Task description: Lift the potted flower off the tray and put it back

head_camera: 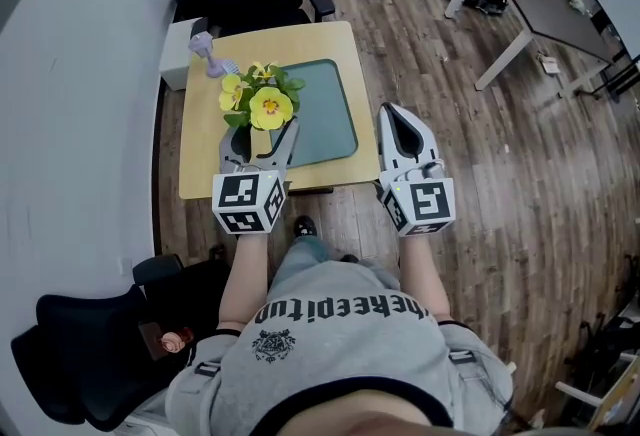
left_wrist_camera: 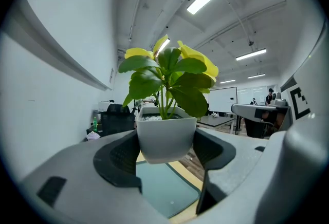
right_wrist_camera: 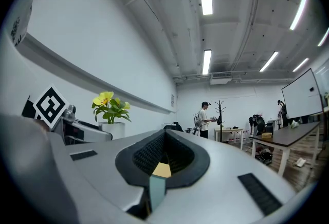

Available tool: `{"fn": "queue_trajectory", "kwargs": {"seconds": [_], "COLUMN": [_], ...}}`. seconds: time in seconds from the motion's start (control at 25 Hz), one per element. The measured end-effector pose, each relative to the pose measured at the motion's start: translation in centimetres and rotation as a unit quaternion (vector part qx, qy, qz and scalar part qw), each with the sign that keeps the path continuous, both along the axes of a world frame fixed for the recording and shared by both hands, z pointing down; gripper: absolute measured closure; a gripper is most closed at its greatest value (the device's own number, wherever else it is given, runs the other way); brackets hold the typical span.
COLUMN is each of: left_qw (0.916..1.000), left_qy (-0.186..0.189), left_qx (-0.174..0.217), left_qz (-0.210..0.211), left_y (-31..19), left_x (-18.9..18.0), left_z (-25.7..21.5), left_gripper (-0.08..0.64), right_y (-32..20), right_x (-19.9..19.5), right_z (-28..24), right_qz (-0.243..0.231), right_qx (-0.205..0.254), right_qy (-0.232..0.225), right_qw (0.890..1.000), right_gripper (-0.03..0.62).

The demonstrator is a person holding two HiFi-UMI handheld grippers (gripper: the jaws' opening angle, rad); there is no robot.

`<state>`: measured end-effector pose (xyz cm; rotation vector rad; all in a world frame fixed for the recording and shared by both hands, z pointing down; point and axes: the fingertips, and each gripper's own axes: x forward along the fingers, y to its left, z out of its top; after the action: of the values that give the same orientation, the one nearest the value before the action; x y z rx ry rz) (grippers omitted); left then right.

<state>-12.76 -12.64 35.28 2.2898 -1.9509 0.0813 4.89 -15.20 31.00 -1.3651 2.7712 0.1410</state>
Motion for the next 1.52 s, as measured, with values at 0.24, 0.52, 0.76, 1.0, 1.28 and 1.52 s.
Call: {"fn": "queue_trajectory", "kwargs": {"seconds": [0.24, 0.52, 0.76, 1.0, 1.28, 1.52], "left_qw": [0.9997, 0.9992, 0.9991, 0.9992, 0.999, 0.999], "left_qy": [0.002, 0.007, 0.01, 0.01, 0.015, 0.015], "left_qx": [0.023, 0.037, 0.042, 0.038, 0.041, 0.039], "left_qz": [-0.005, -0.008, -0.007, -0.004, 0.007, 0.019], "left_y": [1.7, 3.0, 4.1, 3.7, 2.2, 0.0], "left_x": [1.0, 1.8, 2.1, 1.6, 0.9, 0.4], "left_z": [-1.7, -3.3, -3.5, -3.1, -2.7, -2.2], "left_gripper": [0.23, 0.23, 0.23, 0.23, 0.23, 0.23], "right_y": [1.4, 2.3, 3.4, 3.4, 2.3, 1.0], "right_x": [1.5, 2.4, 2.4, 1.6, 0.2, -0.4], "right_z": [-0.6, -1.5, -1.5, -1.4, -1.5, -1.3], "right_qz": [0.003, 0.002, -0.006, -0.008, -0.009, -0.002], "right_qx": [0.011, 0.019, 0.022, 0.023, 0.024, 0.022], "right_qy": [-0.006, -0.011, -0.012, -0.008, -0.004, 0.0], "right_qw": [1.0, 1.0, 1.0, 1.0, 1.0, 1.0], "right_gripper": [0.589, 0.589, 0.589, 0.589, 0.589, 0.589]}}
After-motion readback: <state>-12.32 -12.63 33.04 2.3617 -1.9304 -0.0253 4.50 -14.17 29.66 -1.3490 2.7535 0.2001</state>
